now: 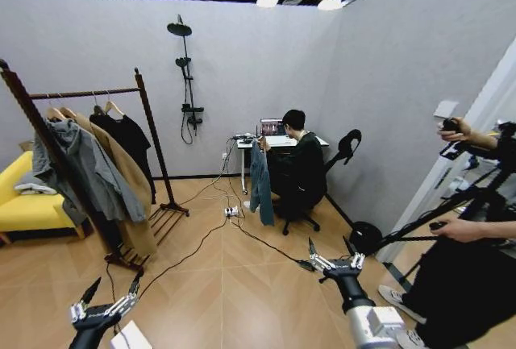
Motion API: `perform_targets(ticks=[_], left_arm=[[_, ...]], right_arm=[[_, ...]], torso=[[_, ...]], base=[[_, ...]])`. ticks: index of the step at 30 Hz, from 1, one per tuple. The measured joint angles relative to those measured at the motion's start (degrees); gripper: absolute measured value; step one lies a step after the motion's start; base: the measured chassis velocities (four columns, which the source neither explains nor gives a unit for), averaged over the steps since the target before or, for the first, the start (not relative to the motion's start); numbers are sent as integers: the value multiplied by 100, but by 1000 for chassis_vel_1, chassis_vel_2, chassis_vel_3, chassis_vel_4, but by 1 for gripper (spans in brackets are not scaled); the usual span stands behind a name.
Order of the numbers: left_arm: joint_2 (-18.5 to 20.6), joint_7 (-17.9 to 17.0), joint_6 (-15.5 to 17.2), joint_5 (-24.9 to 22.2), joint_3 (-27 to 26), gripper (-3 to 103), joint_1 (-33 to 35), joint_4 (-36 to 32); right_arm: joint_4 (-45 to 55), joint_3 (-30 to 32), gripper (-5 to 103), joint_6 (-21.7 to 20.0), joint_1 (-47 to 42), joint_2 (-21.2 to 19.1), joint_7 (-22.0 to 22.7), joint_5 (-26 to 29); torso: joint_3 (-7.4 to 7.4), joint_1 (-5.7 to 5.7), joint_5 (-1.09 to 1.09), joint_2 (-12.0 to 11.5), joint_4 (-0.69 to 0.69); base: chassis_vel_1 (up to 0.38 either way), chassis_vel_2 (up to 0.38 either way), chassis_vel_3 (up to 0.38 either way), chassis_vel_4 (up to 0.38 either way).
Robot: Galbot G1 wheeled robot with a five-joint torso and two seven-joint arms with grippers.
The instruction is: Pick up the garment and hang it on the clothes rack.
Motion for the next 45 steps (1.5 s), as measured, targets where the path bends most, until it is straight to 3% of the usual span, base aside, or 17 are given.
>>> perform_targets(ticks=[5, 10, 15, 22, 45], left_arm=[[0, 0, 0, 0, 0, 100, 0, 0], [0, 0, 0, 0, 0, 100, 0, 0], [0, 0, 0, 0, 0, 100, 0, 0], [0, 0, 0, 0, 0, 100, 0, 0], [0, 0, 0, 0, 0, 100, 0, 0]], right_arm=[[-320, 227, 100, 526, 41, -29, -89, -12], [-363, 220, 100, 589, 35, -26, -108, -1], [-293, 221, 100, 592, 54, -34, -180, -18], [-186, 208, 100, 243, 33, -59, -154, 2], [-268, 195, 100, 155, 16, -58, -340, 151]], torso=[[0, 0, 0, 0, 0], [0, 0, 0, 0, 0], [0, 0, 0, 0, 0], [0, 0, 0, 0, 0], [0, -1, 0, 1, 0]], base=[[0, 0, 0, 0], [0, 0, 0, 0], [0, 0, 0, 0], [0, 0, 0, 0], [-8, 7, 7, -11]])
